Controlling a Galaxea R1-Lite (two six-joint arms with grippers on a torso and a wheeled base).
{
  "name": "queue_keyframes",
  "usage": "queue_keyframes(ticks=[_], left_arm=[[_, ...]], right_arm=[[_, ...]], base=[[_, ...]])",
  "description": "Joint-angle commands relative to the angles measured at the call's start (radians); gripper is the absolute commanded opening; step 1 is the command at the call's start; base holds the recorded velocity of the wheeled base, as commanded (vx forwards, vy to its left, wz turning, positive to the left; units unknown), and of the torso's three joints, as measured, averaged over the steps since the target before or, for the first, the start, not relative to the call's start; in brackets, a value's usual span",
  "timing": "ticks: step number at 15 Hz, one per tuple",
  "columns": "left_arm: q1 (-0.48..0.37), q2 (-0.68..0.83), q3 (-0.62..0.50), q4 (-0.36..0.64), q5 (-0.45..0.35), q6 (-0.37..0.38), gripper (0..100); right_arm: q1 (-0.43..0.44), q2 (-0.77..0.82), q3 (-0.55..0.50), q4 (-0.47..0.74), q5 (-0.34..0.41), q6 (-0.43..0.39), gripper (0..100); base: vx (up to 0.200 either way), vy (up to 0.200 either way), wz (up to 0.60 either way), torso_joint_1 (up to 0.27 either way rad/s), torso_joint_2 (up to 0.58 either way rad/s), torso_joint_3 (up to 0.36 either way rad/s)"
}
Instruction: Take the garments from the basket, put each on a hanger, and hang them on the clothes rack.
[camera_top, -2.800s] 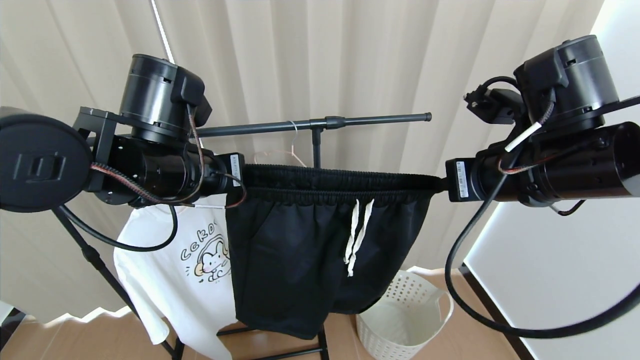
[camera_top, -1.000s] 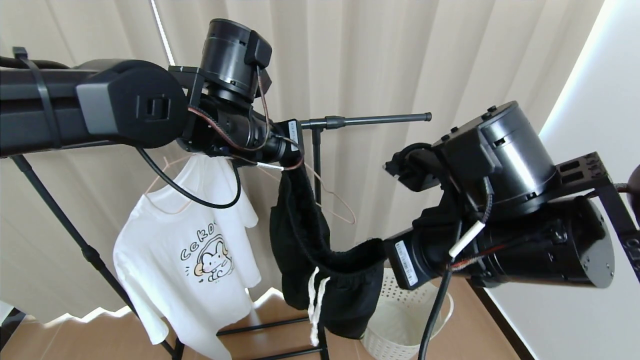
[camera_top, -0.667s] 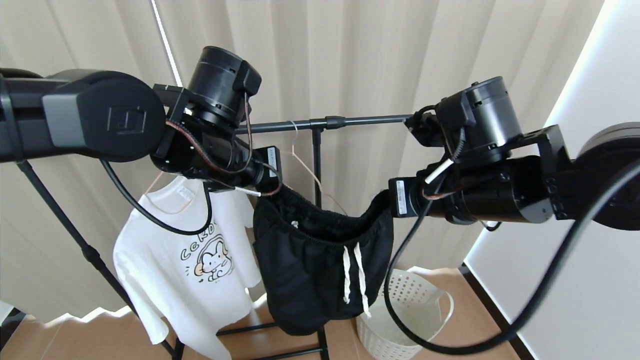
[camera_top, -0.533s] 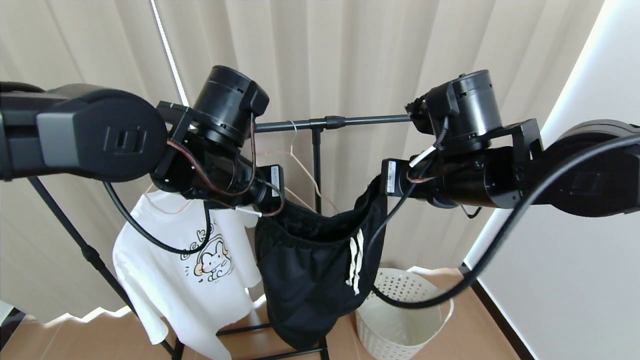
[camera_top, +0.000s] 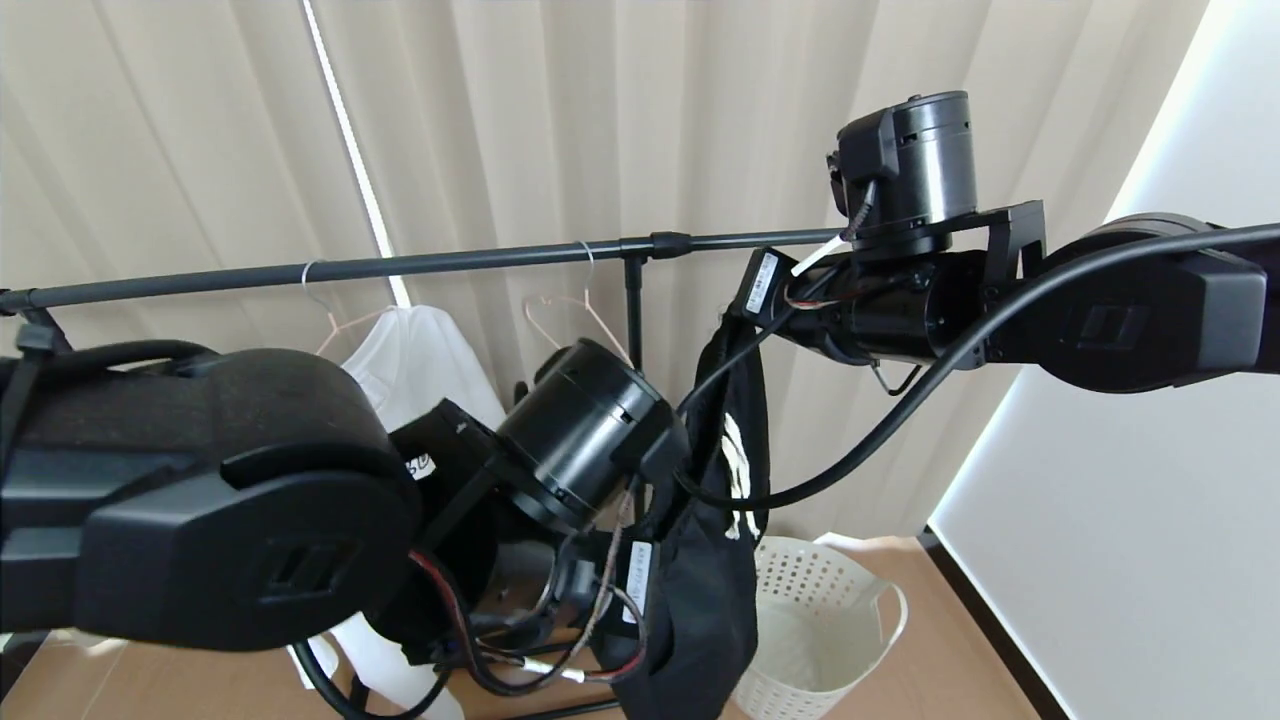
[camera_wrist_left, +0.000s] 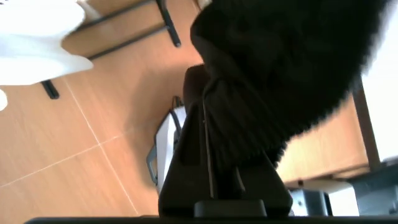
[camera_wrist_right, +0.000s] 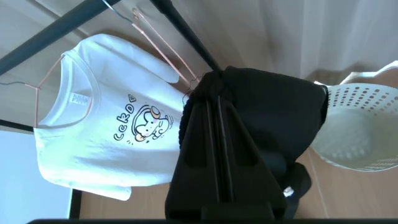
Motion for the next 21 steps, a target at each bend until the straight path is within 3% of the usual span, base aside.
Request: queue_keyframes(ticks=[1, 6, 10, 14, 17, 21], left_arm=[[-0.117, 0.102, -0.001, -0.079, 0.008, -0.064, 0], [-0.145, 0.129, -0.067, -0.094, 0.018, -0.101, 0], [-0.133, 0.123, -0.044, -0.086, 0.053, -0.119, 0], [-0.042, 0.042, 0.016, -0.085, 0.073, -0.115, 0], [0.064, -0.036, 0.005, -0.088, 0.074, -0.049, 0], [0.238, -0.019, -0.102, -0.092, 0.073, -0.029, 0]], right_arm=[[0.001, -0.003, -0.004, 0.000, 0.001, 0.010, 0], [0.005, -0.001, -0.001, 0.001, 0.001, 0.012, 0], [0.008, 0.000, 0.004, 0.001, -0.004, 0.010, 0], [0.001, -0.001, 0.009, 0.009, -0.010, 0.004, 0], [-0.022, -0.006, 0.018, 0.014, -0.019, -0.016, 0], [-0.017, -0.033, 0.070, 0.006, -0.111, -0.105, 0]], base=[[0.000, 0.000, 0.00, 0.000, 0.00, 0.000], [0.000, 0.000, 0.00, 0.000, 0.00, 0.000], [0.000, 0.000, 0.00, 0.000, 0.00, 0.000], [0.000, 0.000, 0.00, 0.000, 0.00, 0.000], [0.000, 0.000, 0.00, 0.000, 0.00, 0.000], [0.000, 0.000, 0.00, 0.000, 0.00, 0.000]])
